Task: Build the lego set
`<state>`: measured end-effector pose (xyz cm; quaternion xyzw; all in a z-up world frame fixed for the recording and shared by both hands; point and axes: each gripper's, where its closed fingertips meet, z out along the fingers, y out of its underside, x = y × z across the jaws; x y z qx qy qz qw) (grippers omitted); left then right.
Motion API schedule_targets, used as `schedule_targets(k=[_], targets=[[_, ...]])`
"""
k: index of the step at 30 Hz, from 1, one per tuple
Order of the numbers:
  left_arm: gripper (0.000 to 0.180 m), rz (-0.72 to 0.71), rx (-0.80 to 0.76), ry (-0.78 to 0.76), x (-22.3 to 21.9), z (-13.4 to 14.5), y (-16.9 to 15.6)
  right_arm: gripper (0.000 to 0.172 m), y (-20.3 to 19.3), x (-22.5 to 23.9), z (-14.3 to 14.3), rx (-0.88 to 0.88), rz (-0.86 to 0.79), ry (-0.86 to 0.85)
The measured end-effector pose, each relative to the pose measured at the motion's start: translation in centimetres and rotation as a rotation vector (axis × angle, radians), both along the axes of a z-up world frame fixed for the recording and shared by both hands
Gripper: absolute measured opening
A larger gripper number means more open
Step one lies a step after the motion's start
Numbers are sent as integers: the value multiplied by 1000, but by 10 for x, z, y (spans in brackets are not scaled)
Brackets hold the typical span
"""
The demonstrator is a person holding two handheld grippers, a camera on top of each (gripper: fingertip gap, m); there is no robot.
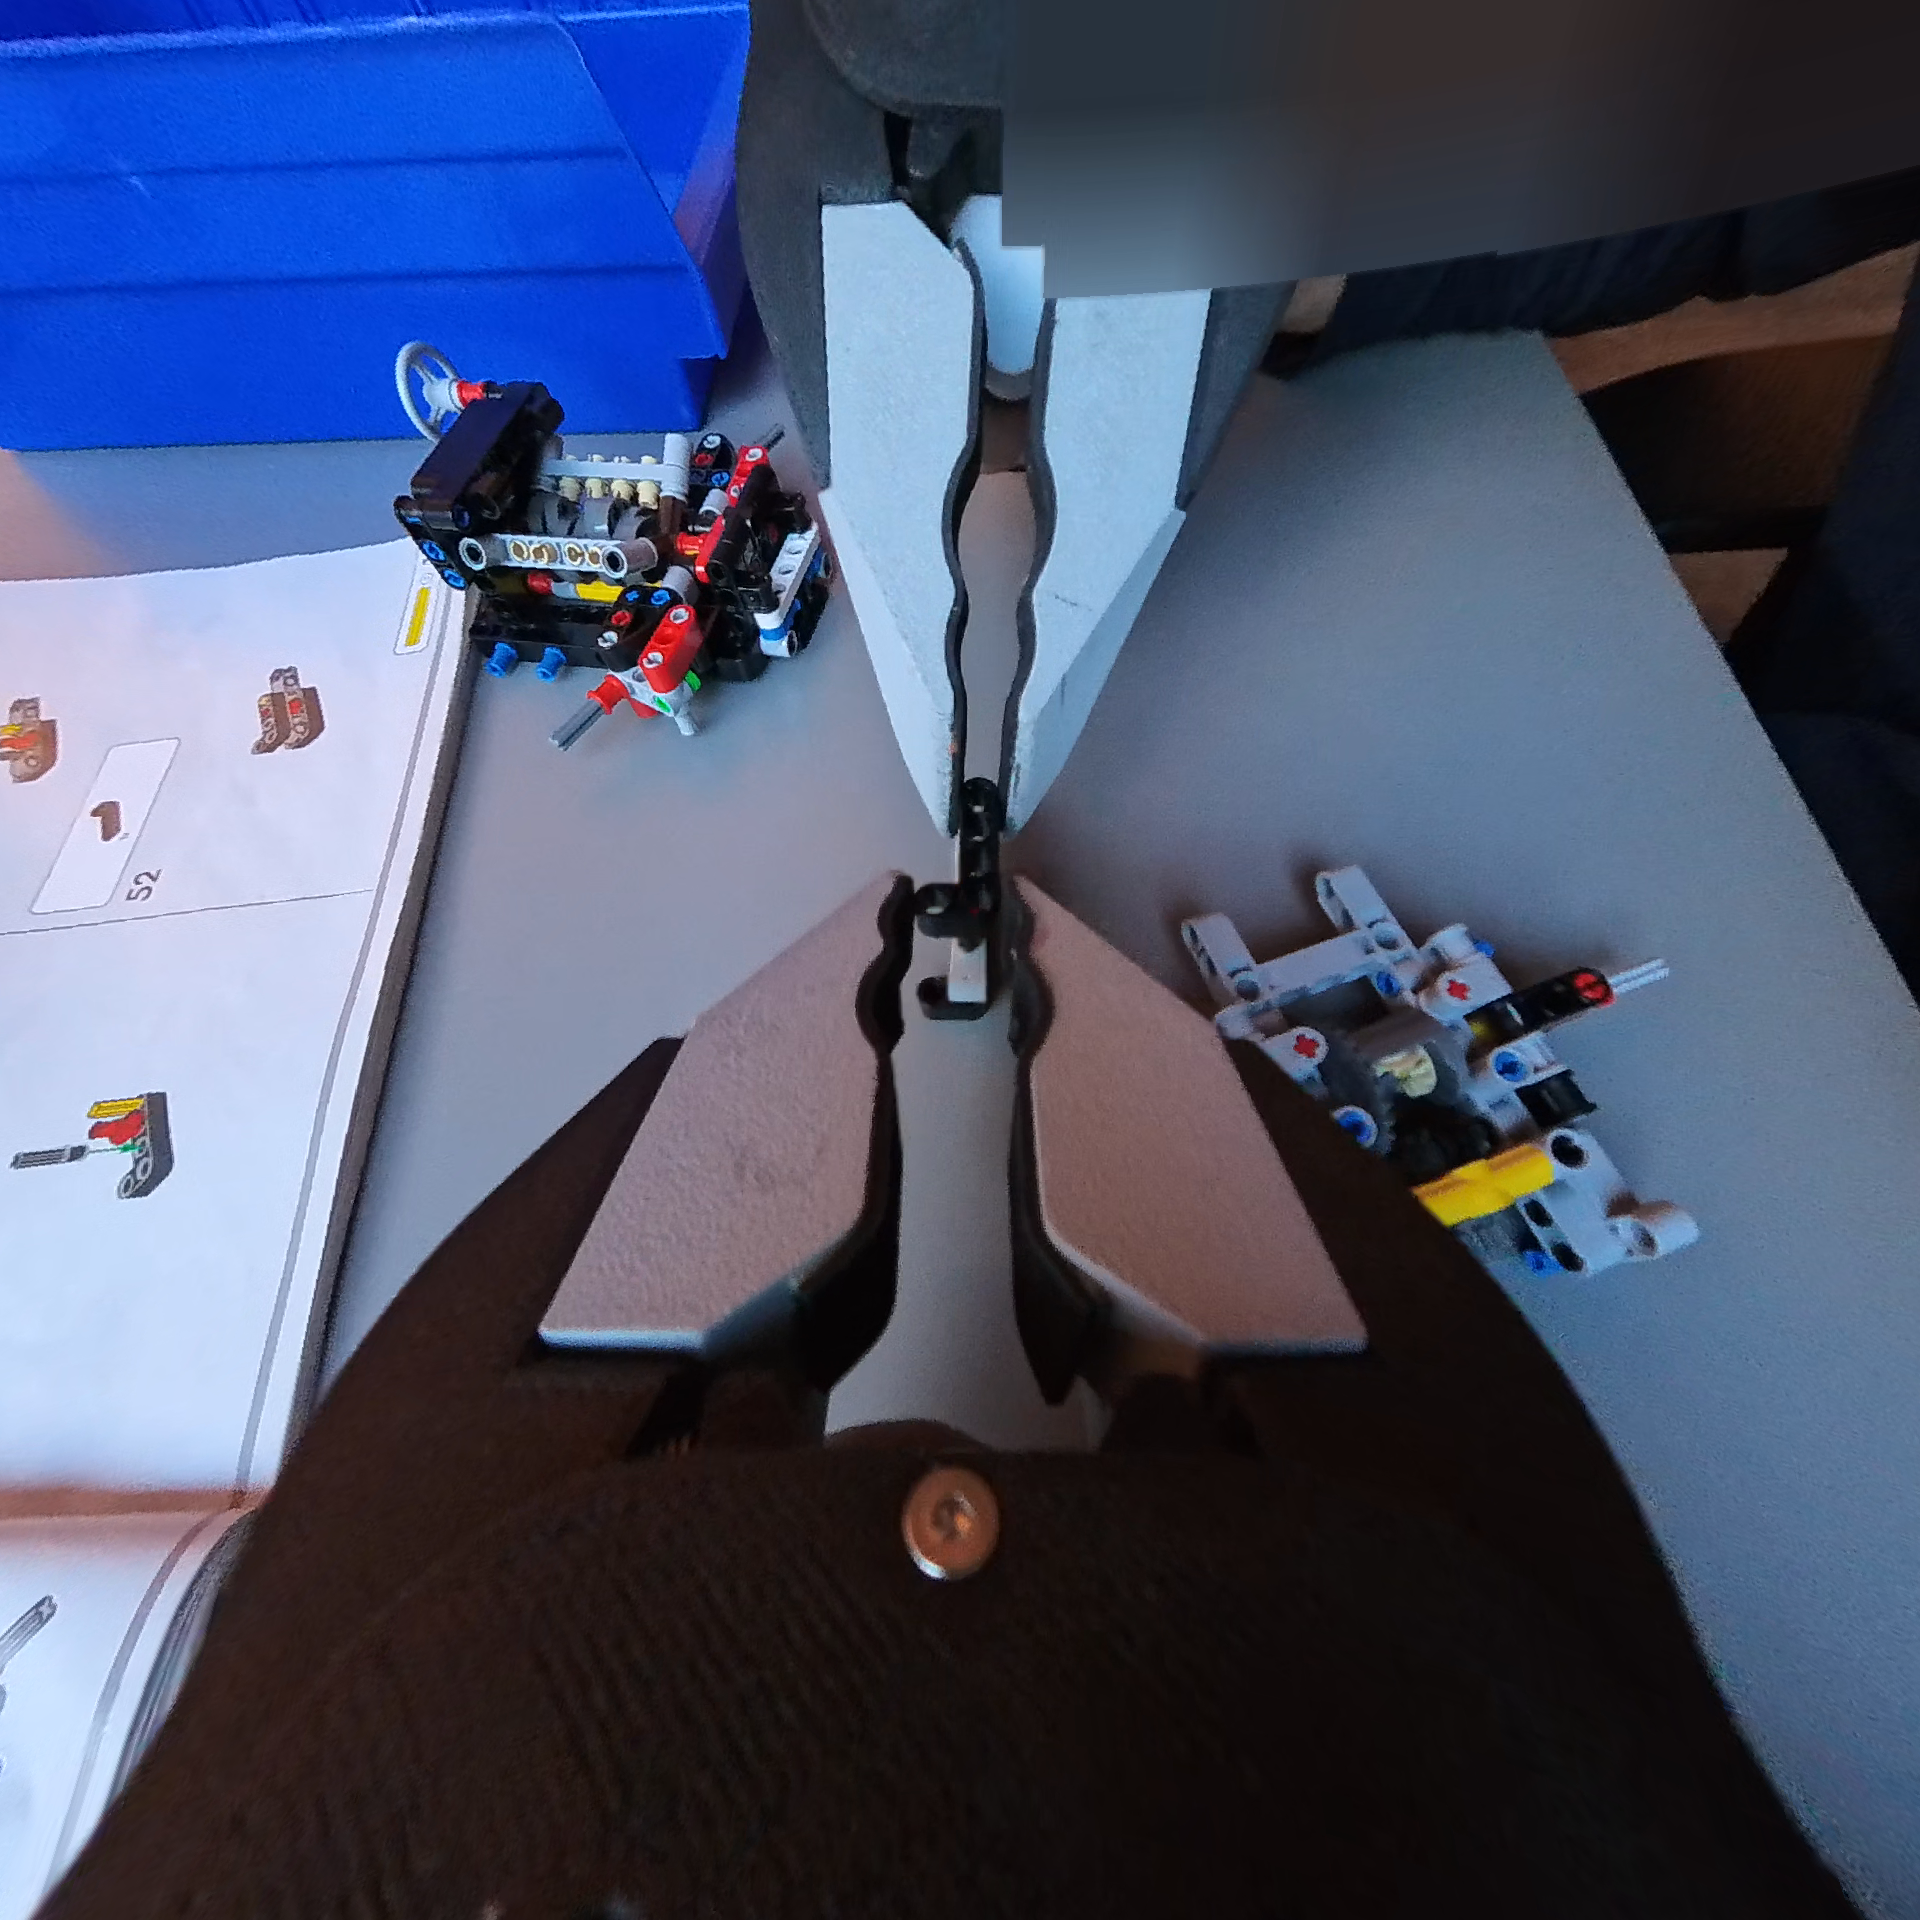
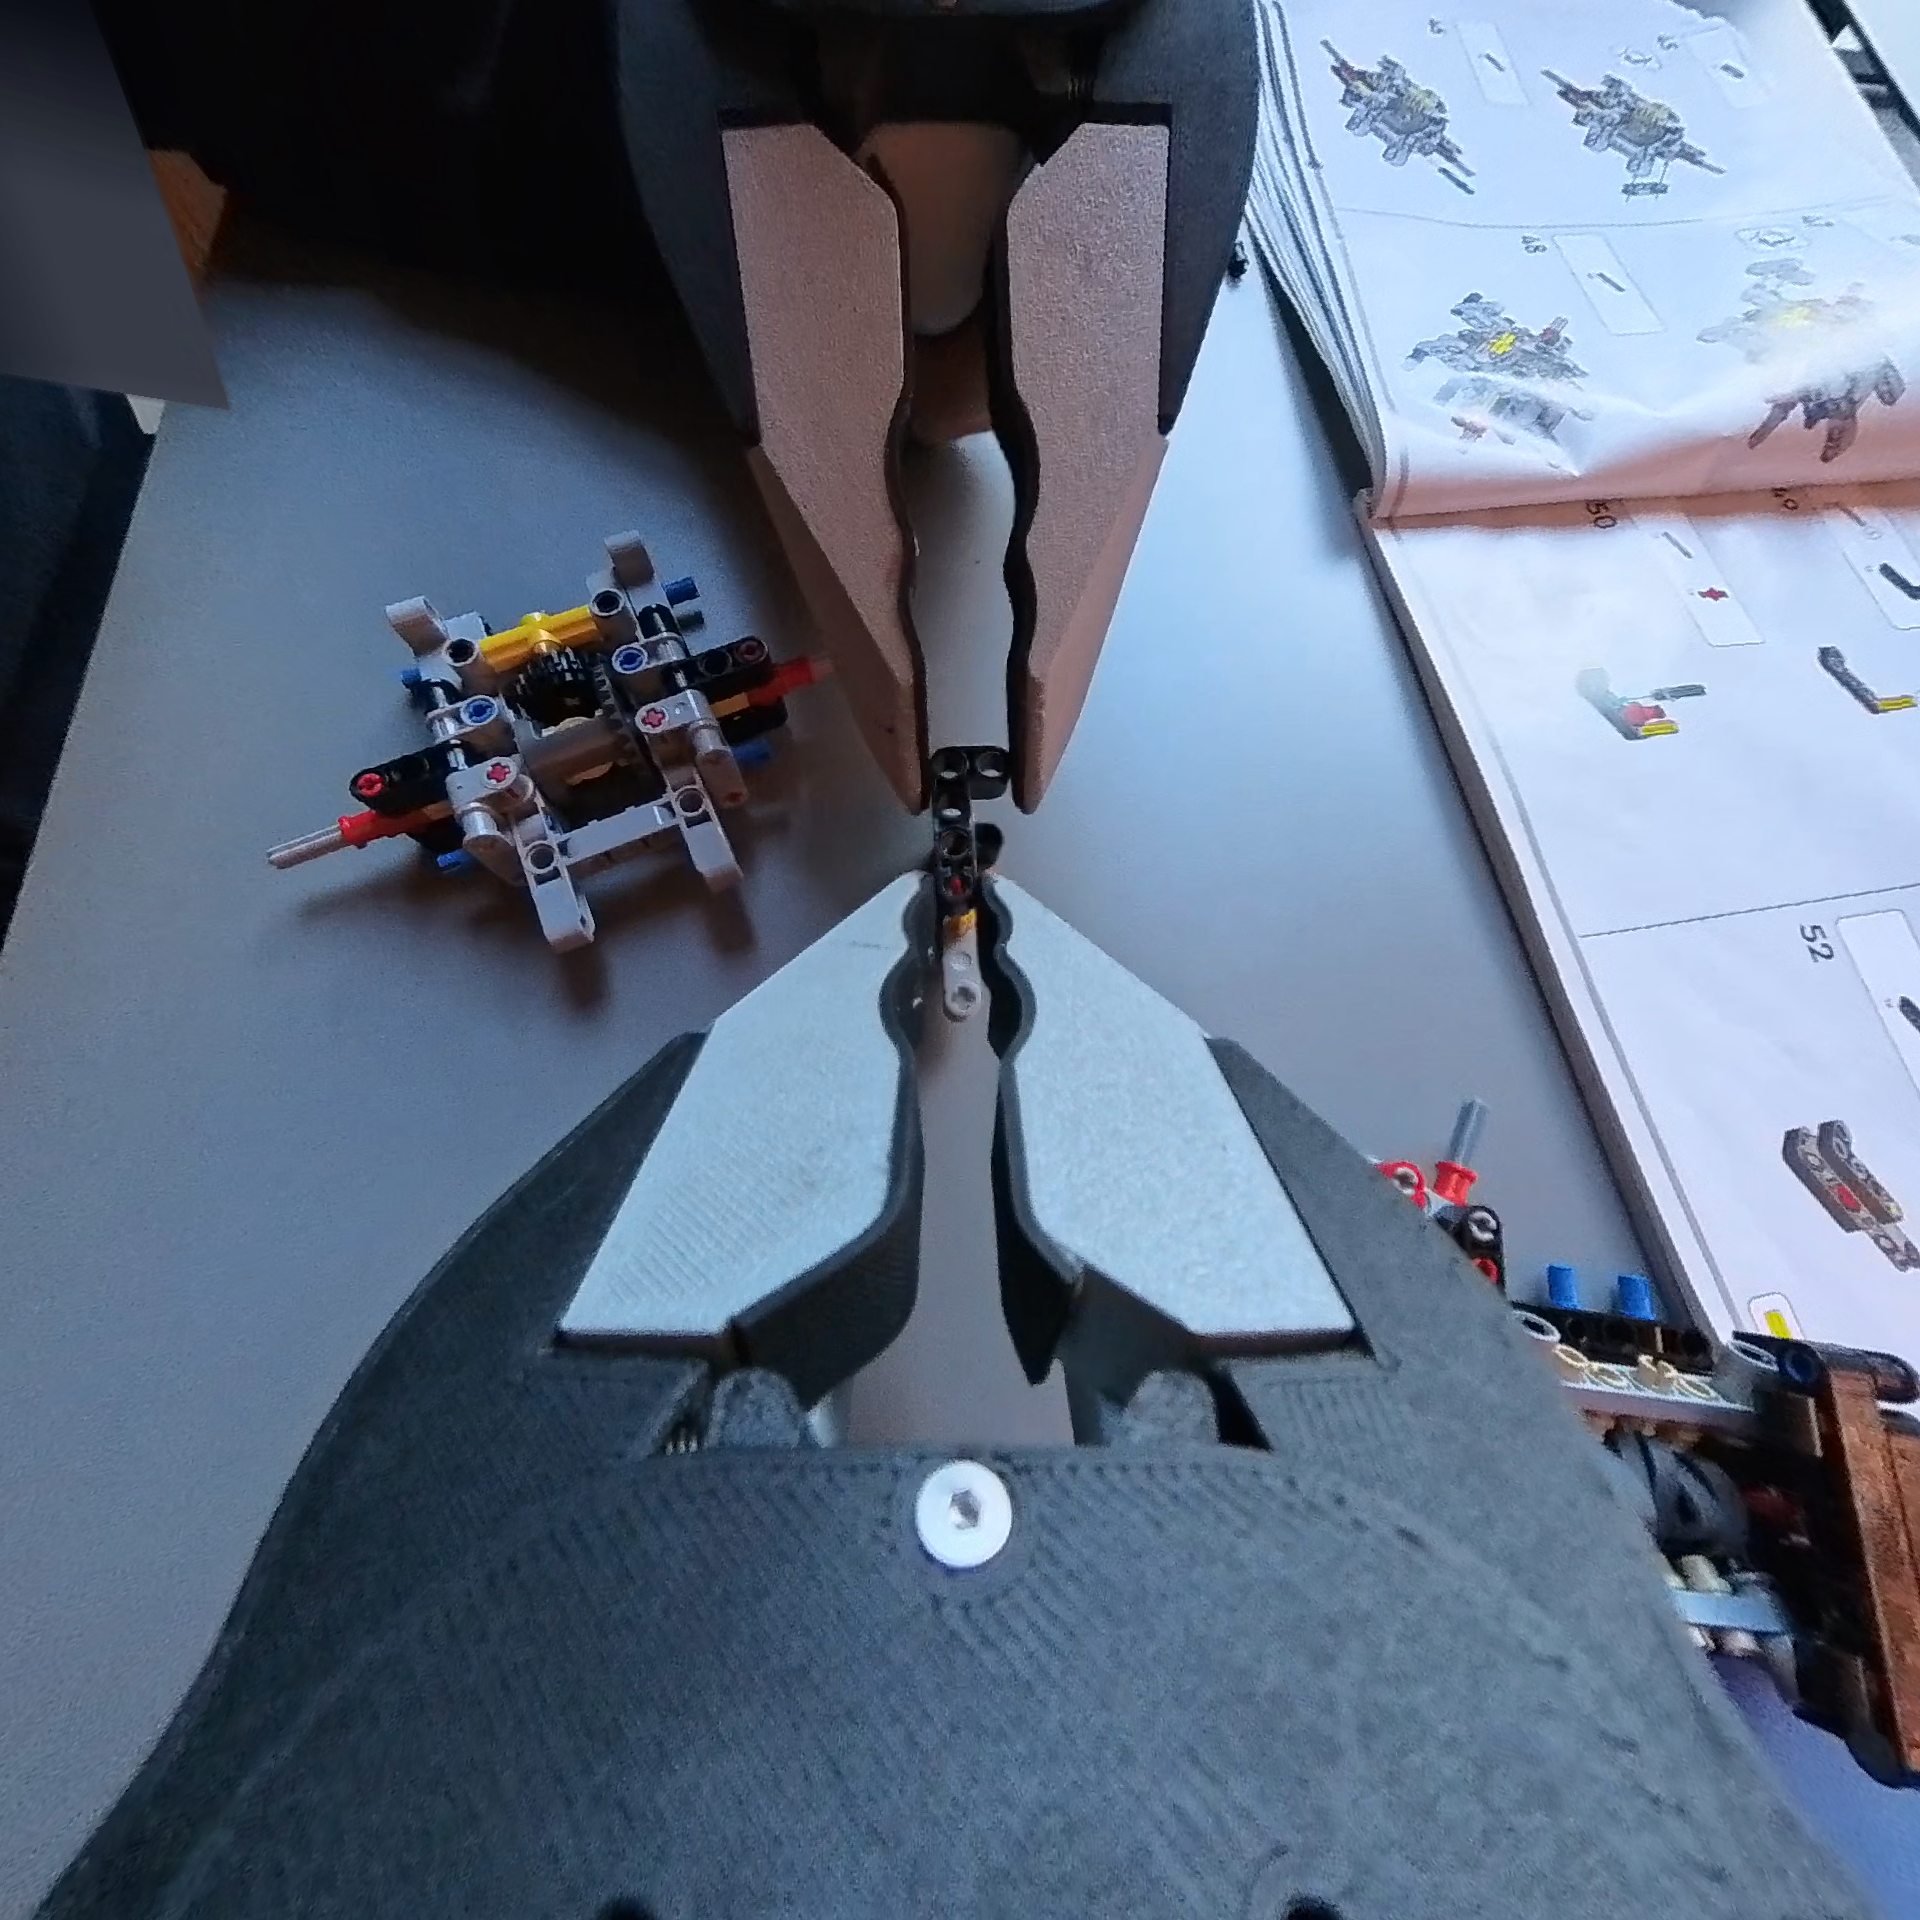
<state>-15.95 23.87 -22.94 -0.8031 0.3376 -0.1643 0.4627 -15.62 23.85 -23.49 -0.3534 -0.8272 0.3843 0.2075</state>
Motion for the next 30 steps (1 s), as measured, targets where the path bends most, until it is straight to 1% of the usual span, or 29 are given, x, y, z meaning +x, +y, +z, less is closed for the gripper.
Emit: schedule_targets(k=[5,10,26,30], targets=[[13,-11,-15,-20,0,-3,-2,4,-2,0,-3,-6,3,9],[13,-8,-21,2,-1,-5,-2,4,-2,0,-6,-8,0,2],[13,8,-22,-5,-2,-5,0,3,0,-1,-4,-24,-13,14],[13,9,-27,2,-2,-6,1,4,0,-1,-5,-58,-10,6]])
